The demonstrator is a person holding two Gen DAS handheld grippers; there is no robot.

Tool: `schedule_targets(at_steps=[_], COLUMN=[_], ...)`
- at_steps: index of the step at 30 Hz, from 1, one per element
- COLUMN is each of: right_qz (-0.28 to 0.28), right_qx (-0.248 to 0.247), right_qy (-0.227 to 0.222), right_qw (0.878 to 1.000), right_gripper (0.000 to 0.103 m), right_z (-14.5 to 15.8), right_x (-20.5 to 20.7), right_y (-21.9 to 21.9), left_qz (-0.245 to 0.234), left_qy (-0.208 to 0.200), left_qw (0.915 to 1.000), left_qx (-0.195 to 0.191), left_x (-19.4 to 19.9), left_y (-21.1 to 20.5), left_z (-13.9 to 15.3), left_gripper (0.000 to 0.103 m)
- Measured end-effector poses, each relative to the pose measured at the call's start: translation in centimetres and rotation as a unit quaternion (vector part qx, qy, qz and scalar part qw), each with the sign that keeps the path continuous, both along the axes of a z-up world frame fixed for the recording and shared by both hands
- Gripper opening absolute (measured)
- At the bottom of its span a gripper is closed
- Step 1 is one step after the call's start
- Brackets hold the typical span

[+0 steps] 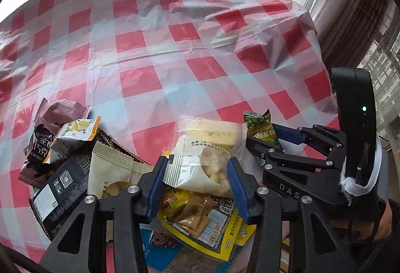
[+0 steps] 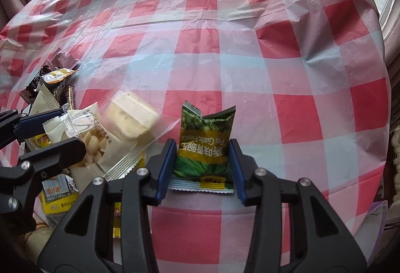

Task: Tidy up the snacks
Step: 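Grasp the white cookie packet with the left tool while the right tool holds the pea packet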

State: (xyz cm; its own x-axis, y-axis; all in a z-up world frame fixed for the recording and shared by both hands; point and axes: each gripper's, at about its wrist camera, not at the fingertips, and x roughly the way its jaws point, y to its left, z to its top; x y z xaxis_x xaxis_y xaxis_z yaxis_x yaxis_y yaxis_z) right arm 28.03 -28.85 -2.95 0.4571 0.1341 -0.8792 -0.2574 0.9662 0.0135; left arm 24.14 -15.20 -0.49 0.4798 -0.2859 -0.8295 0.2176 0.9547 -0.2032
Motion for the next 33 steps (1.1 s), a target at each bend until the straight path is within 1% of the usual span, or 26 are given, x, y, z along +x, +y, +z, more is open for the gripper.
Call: schedule_targets(at_steps=[3, 6, 8, 12, 13, 14, 15, 17, 22, 23, 25, 27, 30, 33], right_qz=[-0.002, 0.000, 0.000, -0.018, -0.024, -0.030, -0.035, -0.043, -0.062, -0.064, -0.068, -0.070, -0.071, -0.074], right_qx=[0.007, 0.009, 0.012, 0.016, 0.017, 0.018, 0.019, 0.022, 0.030, 0.030, 0.031, 0.034, 0.036, 0.038], right_qy=[-0.001, -0.002, 0.000, 0.006, 0.007, 0.009, 0.010, 0.011, 0.015, 0.015, 0.019, 0.023, 0.022, 0.021], right_qw=[1.000, 1.000, 1.000, 1.000, 1.000, 0.999, 0.999, 0.999, 0.998, 0.997, 0.997, 0.997, 0.997, 0.996], right_gripper=[0.042, 0.040, 0.040, 0.039, 0.039, 0.039, 0.039, 0.039, 0.039, 0.039, 0.039, 0.039, 0.039, 0.039], right_z=[0.0, 0.1, 0.1, 0.2, 0.2, 0.3, 0.4, 0.6, 0.9, 0.8, 0.6, 0.3, 0.3, 0.4], right_x=[-0.1, -0.3, -0.6, -1.2, -1.3, -1.6, -2.0, -2.7, -4.4, -4.7, -4.9, -4.9, -4.9, -5.0], right_y=[-0.2, -0.3, -0.6, -2.1, -2.6, -3.1, -3.7, -4.6, -6.8, -7.0, -7.5, -7.7, -7.9, -8.0], left_qz=[-0.025, -0.051, -0.056, -0.061, -0.063, -0.066, -0.069, -0.079, -0.096, -0.101, -0.116, -0.127, -0.146, -0.152], left_qy=[-0.001, 0.000, 0.009, 0.031, 0.037, 0.042, 0.048, 0.053, 0.052, 0.051, 0.041, 0.028, 0.003, -0.007], left_qw=[0.9997, 0.9987, 0.9983, 0.9968, 0.9964, 0.9961, 0.9960, 0.9951, 0.9940, 0.9935, 0.9924, 0.9913, 0.9887, 0.9879], left_qx=[-0.001, -0.006, -0.016, -0.041, -0.044, -0.040, -0.032, -0.024, -0.008, -0.007, 0.007, 0.023, 0.032, 0.028], left_x=[-0.1, -0.5, -0.5, -0.3, -0.3, -0.2, -0.1, 0.0, 0.7, 0.8, 1.0, 1.0, 0.4, 0.0], left_y=[-1.0, -2.0, -2.3, -2.5, -2.7, -3.0, -3.4, -4.1, -5.7, -6.0, -7.0, -8.0, -9.0, -9.3], left_z=[0.1, 0.2, 0.1, -0.5, -0.6, -0.9, -1.1, -1.5, -1.8, -1.8, -1.8, -1.5, -0.8, -0.3], left_gripper=[0.041, 0.037, 0.037, 0.038, 0.039, 0.044, 0.053, 0.059, 0.059, 0.059, 0.051, 0.046, 0.043, 0.040])
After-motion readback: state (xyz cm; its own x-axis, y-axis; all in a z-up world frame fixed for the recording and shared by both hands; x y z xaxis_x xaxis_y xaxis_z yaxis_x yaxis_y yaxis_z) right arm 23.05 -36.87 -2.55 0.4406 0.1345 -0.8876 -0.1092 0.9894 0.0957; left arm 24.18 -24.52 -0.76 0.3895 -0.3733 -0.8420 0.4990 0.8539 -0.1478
